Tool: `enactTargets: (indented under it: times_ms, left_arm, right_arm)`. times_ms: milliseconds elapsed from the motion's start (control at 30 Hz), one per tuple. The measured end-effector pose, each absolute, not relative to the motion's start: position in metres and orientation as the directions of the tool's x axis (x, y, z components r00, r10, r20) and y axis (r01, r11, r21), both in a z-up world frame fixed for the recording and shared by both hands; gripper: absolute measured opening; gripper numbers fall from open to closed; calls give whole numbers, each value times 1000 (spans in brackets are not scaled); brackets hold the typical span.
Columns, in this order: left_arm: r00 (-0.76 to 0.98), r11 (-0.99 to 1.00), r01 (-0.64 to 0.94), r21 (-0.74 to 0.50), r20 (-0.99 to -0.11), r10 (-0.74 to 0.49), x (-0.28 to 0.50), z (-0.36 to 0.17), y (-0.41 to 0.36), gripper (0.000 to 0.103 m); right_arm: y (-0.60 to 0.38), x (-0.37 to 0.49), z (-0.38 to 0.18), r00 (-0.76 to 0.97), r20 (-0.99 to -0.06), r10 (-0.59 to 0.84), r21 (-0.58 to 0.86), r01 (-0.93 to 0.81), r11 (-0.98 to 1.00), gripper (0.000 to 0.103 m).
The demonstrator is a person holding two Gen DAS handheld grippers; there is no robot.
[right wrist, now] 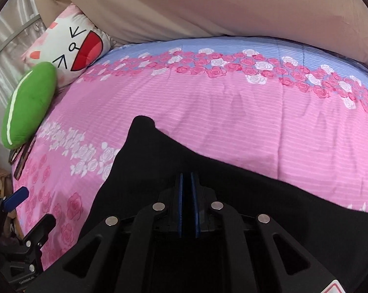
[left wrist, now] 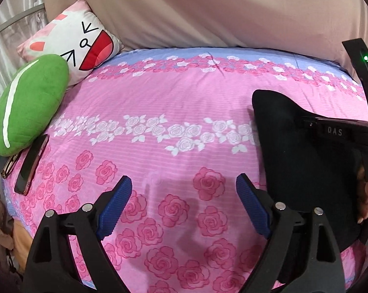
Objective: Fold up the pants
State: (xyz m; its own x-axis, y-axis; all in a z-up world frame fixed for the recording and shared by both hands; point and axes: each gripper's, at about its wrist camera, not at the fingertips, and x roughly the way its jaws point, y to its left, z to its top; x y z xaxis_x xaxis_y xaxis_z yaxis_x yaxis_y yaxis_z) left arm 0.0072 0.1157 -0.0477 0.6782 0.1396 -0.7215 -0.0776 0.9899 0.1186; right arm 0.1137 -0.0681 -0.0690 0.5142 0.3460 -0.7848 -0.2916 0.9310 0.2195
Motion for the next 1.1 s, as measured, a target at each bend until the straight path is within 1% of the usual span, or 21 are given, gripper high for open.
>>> enactTargets:
  times_ms: [67, 167, 233, 267, 300, 400, 433, 500, 567, 633, 667, 700, 733, 767, 800, 833, 867, 900, 1000, 1067, 1100]
  left_arm:
    - [675, 991, -77, 112, -725, 135, 7, -49, 116, 85]
    - [674, 995, -60, 80, -732, 99, 4, -45, 117, 85]
    - [670, 1000, -24, 6, -742, 20, -2, -38, 118, 90]
    - [667, 999, -4, -38, -744, -25, -4, -35, 117, 92]
    - [659, 993, 39, -114, -744, -111, -8, -32, 114, 93]
    - [599, 967, 133, -219, -759, -254, -13, -35, 94, 94]
    - [584, 962, 149, -227, -766, -271, -13, -38, 88, 94]
    - [555, 960, 170, -223, -783, -280, -15, -46, 73, 94]
    - [539, 962, 185, -202, -797, -271, -17, -54, 61, 94]
    - [529, 967, 183, -176, -812, -248, -16, -63, 53, 94]
    - [527, 967, 182, -176, -813, -247, -15, -68, 52, 93]
    - [527, 964, 187, -189, -809, -261, -15, -70, 52, 82]
    - [512, 948, 212, -237, -799, -314, -15, -72, 53, 72]
    - [489, 928, 230, -293, -790, -370, -13, -72, 56, 60]
    - [489, 925, 227, -304, -786, -378, -13, -69, 58, 46]
    - [491, 919, 240, -312, -778, -392, -12, -63, 61, 39]
    - [496, 917, 246, -314, -772, -397, -12, -56, 64, 27]
    - [506, 909, 261, -323, -756, -414, -13, -44, 70, 22]
    - [521, 916, 266, -299, -755, -398, -11, -31, 78, 22]
    - [506, 935, 255, -248, -790, -348, -8, -45, 73, 26]
    - [499, 945, 236, -225, -806, -317, -7, -58, 71, 30]
  right_arm:
    - [-68, 113, -66, 520, -783, 341, 212, -291, 933, 9]
    - [-91, 92, -46, 563, -717, 411, 313, -266, 912, 10]
    - [-114, 64, -28, 605, -673, 427, 337, -263, 904, 20]
    - [-134, 44, -18, 642, -652, 403, 325, -243, 914, 35]
    - [-151, 28, -12, 666, -642, 379, 312, -223, 923, 41]
    - [-205, -17, -5, 711, -640, 290, 284, -131, 950, 41]
    - [-222, -30, -6, 710, -652, 265, 281, -98, 955, 42]
    - [-249, -55, -14, 706, -671, 226, 287, -33, 957, 51]
    - [-265, -74, -23, 696, -689, 201, 293, 15, 956, 52]
    - [-272, -84, -29, 688, -692, 217, 315, 19, 949, 59]
    - [-273, -88, -33, 687, -688, 235, 332, 10, 943, 64]
    - [-272, -89, -36, 684, -688, 241, 337, 8, 941, 66]
    - [-270, -88, -40, 679, -693, 240, 333, 7, 943, 66]
    - [-266, -86, -47, 674, -702, 232, 315, 1, 949, 62]
    - [-262, -82, -53, 663, -709, 240, 309, -15, 951, 37]
    - [-257, -78, -58, 652, -718, 244, 308, -17, 951, 33]
    - [-254, -75, -58, 650, -717, 254, 316, -22, 948, 13]
    - [-253, -76, -54, 656, -693, 297, 347, -57, 936, 12]
    - [-245, -86, -24, 705, -626, 332, 358, -119, 926, 12]
    - [-248, -85, -29, 698, -642, 318, 338, -115, 934, 14]
    - [-253, -80, -45, 670, -683, 290, 325, -77, 943, 22]
